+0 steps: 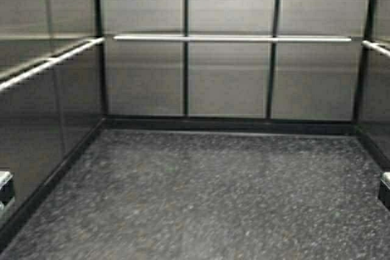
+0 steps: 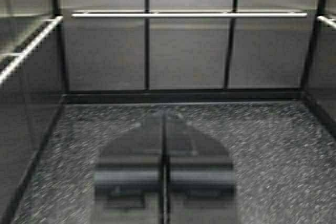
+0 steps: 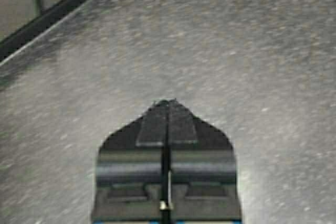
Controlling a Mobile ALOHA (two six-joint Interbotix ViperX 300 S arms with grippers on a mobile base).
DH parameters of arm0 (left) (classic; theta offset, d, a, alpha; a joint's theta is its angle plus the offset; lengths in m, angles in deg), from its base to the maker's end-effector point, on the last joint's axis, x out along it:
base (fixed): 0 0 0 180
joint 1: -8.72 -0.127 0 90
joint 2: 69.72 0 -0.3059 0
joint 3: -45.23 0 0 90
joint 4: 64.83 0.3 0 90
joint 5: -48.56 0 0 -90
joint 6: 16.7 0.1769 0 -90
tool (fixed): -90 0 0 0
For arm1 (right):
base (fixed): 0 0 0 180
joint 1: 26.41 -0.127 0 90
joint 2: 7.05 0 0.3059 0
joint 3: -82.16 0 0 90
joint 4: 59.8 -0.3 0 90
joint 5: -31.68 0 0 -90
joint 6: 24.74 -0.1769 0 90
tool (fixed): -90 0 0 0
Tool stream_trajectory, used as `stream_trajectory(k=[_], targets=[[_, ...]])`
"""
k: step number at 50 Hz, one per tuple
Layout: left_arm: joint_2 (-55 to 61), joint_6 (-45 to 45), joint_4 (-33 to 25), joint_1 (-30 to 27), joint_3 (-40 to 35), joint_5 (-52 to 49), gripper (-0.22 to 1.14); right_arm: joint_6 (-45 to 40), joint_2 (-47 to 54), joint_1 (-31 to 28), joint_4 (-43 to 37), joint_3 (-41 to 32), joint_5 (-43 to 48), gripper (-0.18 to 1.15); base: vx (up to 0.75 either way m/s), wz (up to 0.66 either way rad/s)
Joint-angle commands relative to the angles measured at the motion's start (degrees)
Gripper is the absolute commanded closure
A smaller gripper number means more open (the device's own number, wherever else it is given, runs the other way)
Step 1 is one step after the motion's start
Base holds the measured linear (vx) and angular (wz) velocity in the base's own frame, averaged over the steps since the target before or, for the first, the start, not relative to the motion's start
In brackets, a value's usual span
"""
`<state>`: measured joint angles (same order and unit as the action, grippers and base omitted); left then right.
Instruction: Navigate to elevator, push the call button, then enter the elevator
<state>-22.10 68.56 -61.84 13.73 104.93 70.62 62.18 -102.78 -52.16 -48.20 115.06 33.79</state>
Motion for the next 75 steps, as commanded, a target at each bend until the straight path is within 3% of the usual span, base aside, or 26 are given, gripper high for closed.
stream_trajectory(k=[1,28,35,41,47,59,66,75], targets=[[-0.79,0.00,0.09,-0.09,-0.97,0.53,0.89,-0.18,-1.23,0.00,-0.09,-0.88,0.62,0.92,0.47,-0.25],[-0.18,-0.62,0.00,0.00,-1.76,0.62,0.89,-0.35,-2.29,-0.09,-0.18,1.14,0.79,0.92,0.45,-0.09],[5.45,-0.35,1.41,-0.70,-3.60,0.53,0.89,0.26,1.67,1.05,0.00,-4.66,0.44,0.92,0.36,0.00],[7.65,-0.88,1.32,-0.79,-2.64,2.02,0.89,0.00,3.08,3.08,0.00,0.97,-0.18,0.92,0.44,-0.05],[5.01,-1.49,1.32,-0.53,-1.93,2.02,0.89,-0.35,0.97,2.11,-0.26,2.64,1.85,0.92,0.41,-0.13],[-1.05,-1.14,2.37,1.05,-2.02,1.49,0.89,0.00,0.00,-0.26,-0.09,-1.41,1.14,0.92,0.31,-0.25],[-4.48,-2.46,2.02,1.32,0.18,0.97,0.89,-0.35,-0.18,-0.53,-0.18,2.81,1.49,0.92,0.40,-0.28],[-5.01,-0.79,1.93,1.49,-0.18,0.79,0.89,0.26,0.79,-0.88,0.18,-1.32,2.11,0.92,0.36,-0.15]])
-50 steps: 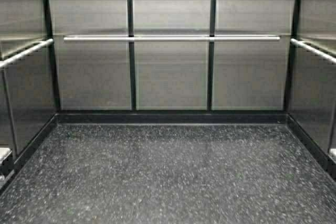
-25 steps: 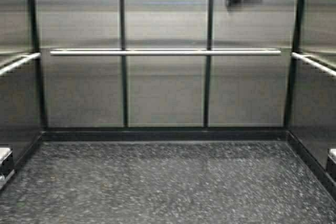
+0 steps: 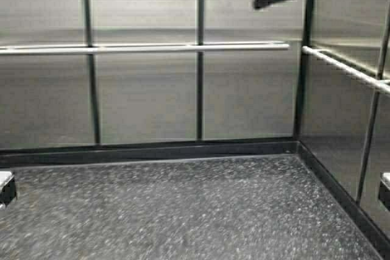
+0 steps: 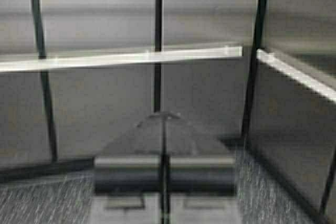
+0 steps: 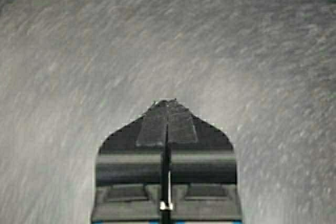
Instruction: Navigate to elevator, push the call button, then enter the elevator
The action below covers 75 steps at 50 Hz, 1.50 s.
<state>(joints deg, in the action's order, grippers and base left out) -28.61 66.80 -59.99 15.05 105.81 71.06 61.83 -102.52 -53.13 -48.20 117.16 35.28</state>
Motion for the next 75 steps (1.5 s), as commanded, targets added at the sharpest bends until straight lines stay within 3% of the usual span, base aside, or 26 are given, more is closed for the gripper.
stream_trajectory(k=[1,32,51,75], targets=[[2.20,0.53,0.00,0.18,-1.32,0.26,0.89,0.53,0.88,0.53,0.18,-3.60,0.62,0.92,0.41,-0.04],[16.00,1.05,1.05,0.00,-4.66,-0.09,0.89,-1.76,-3.08,4.48,-0.62,-0.44,0.35,0.92,0.44,0.00],[16.17,0.44,1.93,0.00,-4.04,0.70,0.89,-2.64,0.09,6.94,-1.05,0.53,0.88,0.92,0.43,-0.24],[11.25,1.85,1.93,1.41,-3.25,1.05,0.89,-2.90,-1.32,3.34,-1.14,-0.53,1.05,0.92,0.42,-0.23]])
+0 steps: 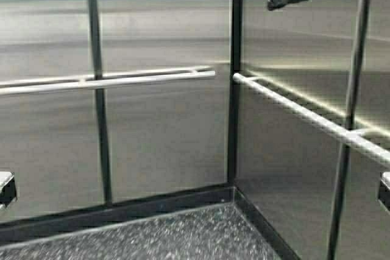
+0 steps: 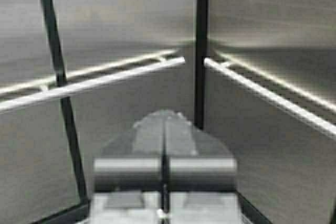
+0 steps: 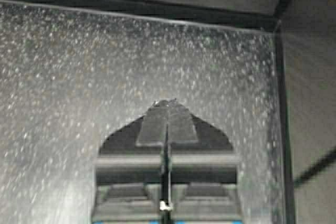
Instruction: Navigate to elevator, push the call button, then enter the elevator
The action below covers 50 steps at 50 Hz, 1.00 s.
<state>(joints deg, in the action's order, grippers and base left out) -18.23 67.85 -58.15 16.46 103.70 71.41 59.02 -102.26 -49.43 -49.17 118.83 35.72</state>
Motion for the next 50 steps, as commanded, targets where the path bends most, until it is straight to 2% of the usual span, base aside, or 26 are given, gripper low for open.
stream_trajectory(k=[1,25,50], targets=[[1.05,0.88,0.09,0.00,-1.14,0.79,0.89,-0.09,-1.58,-0.35,-0.18,-2.46,0.62,0.92,0.35,0.00],[-1.23,0.97,0.09,0.00,-0.18,1.05,0.89,0.09,-2.64,-0.70,-0.18,-1.93,1.32,0.92,0.38,0.12],[-3.08,0.18,0.00,0.00,1.85,0.53,0.89,0.26,-1.93,-0.88,0.09,0.00,3.25,0.92,0.30,0.32]])
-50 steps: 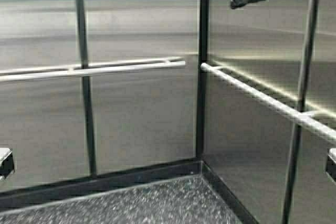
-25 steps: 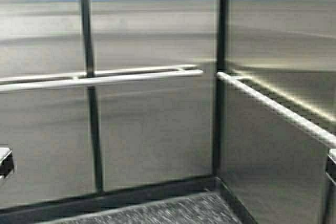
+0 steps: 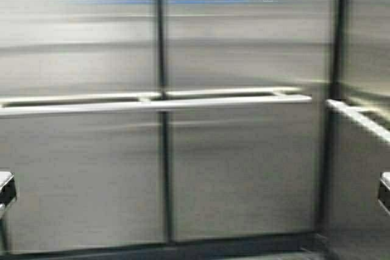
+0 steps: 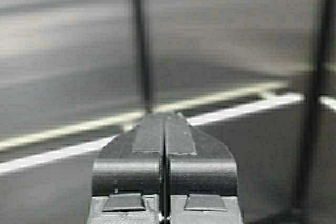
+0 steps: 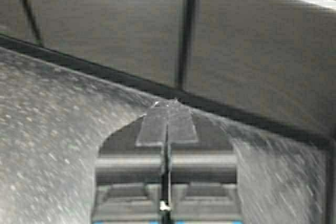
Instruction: Navigate to elevator, push the call button, then enter the elevator
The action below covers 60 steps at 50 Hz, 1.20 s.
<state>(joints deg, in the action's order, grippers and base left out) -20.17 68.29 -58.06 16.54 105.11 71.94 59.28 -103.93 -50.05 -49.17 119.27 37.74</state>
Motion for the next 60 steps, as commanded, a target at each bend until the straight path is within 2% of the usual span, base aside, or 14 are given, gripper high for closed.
stream_trajectory(k=[1,23,52,60], targets=[[-1.41,-0.35,0.00,-0.09,0.44,0.00,0.89,0.00,-0.26,-0.26,0.09,-0.44,1.23,0.92,0.26,0.44],[2.99,0.09,-0.09,-0.09,0.09,-0.44,0.89,0.00,0.09,-2.46,0.09,-0.88,1.23,0.92,0.24,0.63],[5.63,0.09,0.00,-0.09,-2.02,0.44,0.89,0.09,0.35,-2.37,0.09,-2.29,1.67,0.92,0.18,0.64],[4.66,-0.09,0.00,0.09,-1.67,0.26,0.89,0.09,0.26,-2.37,0.09,-0.26,1.67,0.92,0.18,0.62]])
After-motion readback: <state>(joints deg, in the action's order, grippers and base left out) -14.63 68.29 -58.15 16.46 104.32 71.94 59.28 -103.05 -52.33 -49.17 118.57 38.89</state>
